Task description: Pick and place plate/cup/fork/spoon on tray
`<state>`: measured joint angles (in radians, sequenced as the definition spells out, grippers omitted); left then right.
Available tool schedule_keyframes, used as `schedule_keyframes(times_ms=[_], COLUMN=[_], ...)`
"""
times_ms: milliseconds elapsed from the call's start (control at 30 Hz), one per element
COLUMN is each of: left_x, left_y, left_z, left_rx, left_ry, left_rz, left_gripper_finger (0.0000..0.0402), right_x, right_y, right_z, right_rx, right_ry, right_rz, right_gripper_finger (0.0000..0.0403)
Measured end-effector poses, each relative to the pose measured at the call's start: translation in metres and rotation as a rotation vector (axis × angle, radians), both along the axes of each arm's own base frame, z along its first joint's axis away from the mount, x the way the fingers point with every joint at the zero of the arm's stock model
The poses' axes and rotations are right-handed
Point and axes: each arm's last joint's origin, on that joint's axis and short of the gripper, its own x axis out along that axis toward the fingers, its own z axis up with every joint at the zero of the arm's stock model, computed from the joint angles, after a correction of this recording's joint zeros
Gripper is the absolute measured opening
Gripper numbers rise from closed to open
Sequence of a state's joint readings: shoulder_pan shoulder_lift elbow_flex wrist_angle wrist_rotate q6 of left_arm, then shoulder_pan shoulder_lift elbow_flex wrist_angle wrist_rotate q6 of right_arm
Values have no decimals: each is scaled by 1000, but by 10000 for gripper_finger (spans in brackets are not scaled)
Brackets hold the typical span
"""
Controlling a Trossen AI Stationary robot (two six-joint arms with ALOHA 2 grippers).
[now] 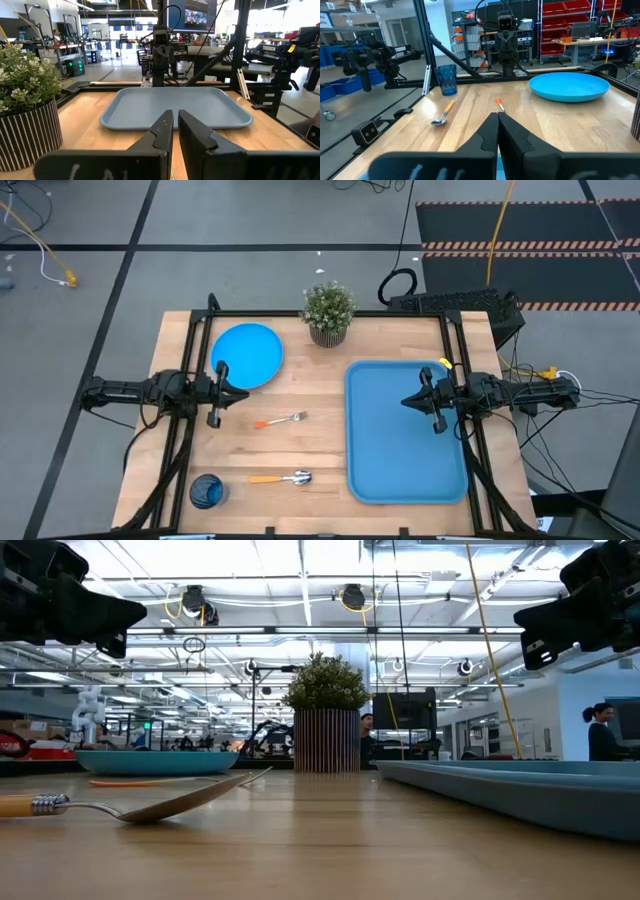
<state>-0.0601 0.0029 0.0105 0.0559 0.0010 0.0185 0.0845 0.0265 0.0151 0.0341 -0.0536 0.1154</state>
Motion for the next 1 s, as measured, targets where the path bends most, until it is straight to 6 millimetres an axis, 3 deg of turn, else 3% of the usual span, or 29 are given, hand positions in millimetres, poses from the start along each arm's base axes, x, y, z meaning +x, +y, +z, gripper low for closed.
schedule_keyframes(times_ms=[1000], left_x=[0], left_y=[1], left_z=[2], left_rx=[-4], left_ry=[-16], left_rz=[26], left_gripper_finger=[33], right_x=[0], right_y=[0], right_z=[0], right_rx=[0], right_ry=[0], right_rz=[0], right_gripper_finger=[0])
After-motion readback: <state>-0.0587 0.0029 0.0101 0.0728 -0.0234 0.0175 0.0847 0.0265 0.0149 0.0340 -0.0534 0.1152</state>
